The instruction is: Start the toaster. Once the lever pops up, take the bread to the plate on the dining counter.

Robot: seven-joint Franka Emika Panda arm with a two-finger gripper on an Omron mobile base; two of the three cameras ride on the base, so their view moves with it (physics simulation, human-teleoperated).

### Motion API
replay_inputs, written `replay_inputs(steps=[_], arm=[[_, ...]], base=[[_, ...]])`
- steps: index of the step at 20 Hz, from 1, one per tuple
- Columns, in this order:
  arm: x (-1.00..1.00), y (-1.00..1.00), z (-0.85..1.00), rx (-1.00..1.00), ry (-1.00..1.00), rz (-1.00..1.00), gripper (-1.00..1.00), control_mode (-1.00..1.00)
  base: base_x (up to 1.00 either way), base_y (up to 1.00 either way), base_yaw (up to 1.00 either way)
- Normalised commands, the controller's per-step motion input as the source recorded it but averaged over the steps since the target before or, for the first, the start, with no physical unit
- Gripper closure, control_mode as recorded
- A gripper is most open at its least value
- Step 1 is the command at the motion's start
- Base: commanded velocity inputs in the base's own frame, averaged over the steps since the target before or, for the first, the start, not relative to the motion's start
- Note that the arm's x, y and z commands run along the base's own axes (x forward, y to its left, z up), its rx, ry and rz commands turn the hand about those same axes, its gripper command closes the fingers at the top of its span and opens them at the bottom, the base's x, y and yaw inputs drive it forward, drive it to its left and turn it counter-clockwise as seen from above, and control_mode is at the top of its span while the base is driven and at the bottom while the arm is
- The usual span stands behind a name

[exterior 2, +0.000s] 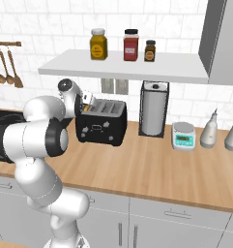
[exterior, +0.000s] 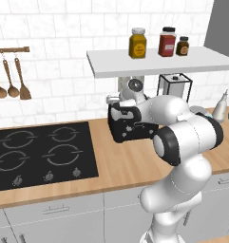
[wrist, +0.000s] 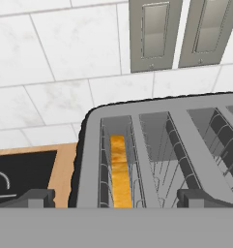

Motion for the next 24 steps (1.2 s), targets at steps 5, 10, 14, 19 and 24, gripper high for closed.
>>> replay_inputs(steps=[5, 10, 14, 19, 24], arm=[[0.00, 0.00, 0.00, 0.00, 0.00, 0.00, -1.00, -1.00], [0.00, 0.00, 0.00, 0.00, 0.00, 0.00, -1.00, -1.00], [0.00, 0.00, 0.00, 0.00, 0.00, 0.00, -1.00, -1.00], [0.00, 0.00, 0.00, 0.00, 0.00, 0.00, -1.00, -1.00], [0.00, 0.00, 0.00, 0.00, 0.00, 0.00, -1.00, -1.00]], base=[[0.00, 0.00, 0.00], [0.00, 0.00, 0.00], [0.00, 0.00, 0.00], [0.00, 0.00, 0.00], [0.00, 0.00, 0.00]])
